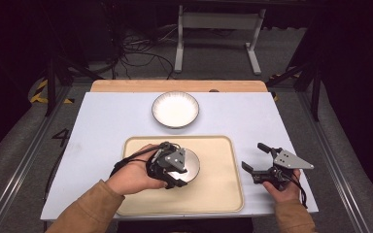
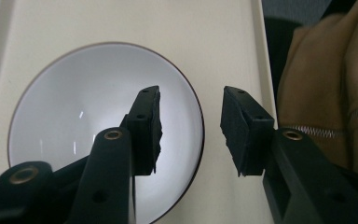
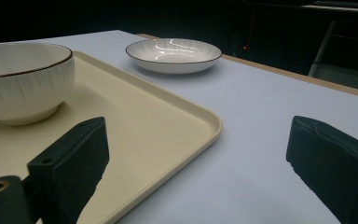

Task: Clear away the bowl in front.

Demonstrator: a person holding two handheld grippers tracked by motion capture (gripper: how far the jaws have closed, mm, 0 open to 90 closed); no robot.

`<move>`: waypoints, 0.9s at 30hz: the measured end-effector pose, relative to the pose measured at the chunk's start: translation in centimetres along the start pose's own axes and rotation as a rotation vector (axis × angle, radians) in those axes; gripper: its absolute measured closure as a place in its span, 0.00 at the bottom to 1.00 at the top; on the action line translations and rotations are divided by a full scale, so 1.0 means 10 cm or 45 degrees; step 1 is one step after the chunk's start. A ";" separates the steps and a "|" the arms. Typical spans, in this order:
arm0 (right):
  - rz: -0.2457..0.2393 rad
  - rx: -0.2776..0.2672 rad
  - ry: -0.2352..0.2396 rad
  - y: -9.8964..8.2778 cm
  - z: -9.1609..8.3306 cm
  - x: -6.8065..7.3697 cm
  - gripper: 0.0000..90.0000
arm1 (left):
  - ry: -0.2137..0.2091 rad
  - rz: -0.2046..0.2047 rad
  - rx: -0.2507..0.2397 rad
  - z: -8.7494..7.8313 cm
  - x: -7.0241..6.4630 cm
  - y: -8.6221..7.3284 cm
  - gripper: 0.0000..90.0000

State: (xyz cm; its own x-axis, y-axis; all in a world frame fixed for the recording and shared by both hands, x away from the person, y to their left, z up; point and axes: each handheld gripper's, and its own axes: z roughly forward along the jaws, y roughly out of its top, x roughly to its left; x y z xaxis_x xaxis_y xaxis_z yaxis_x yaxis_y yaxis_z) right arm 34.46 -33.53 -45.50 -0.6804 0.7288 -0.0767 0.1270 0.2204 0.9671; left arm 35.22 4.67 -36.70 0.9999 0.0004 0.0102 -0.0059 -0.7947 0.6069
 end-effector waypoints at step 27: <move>0.040 -0.032 0.025 -0.01 -0.02 -0.04 0.08 | 0.334 -0.271 -0.638 -0.45 -0.13 -0.57 0.47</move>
State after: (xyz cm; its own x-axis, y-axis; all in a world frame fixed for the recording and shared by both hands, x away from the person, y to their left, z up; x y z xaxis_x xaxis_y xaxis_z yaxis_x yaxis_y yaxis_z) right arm 34.54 -33.97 -45.54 -0.6904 0.7222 -0.0418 0.1303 0.1809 0.9748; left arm 33.95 11.92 -36.64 0.9445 0.3286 0.0047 0.1270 -0.3783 0.9169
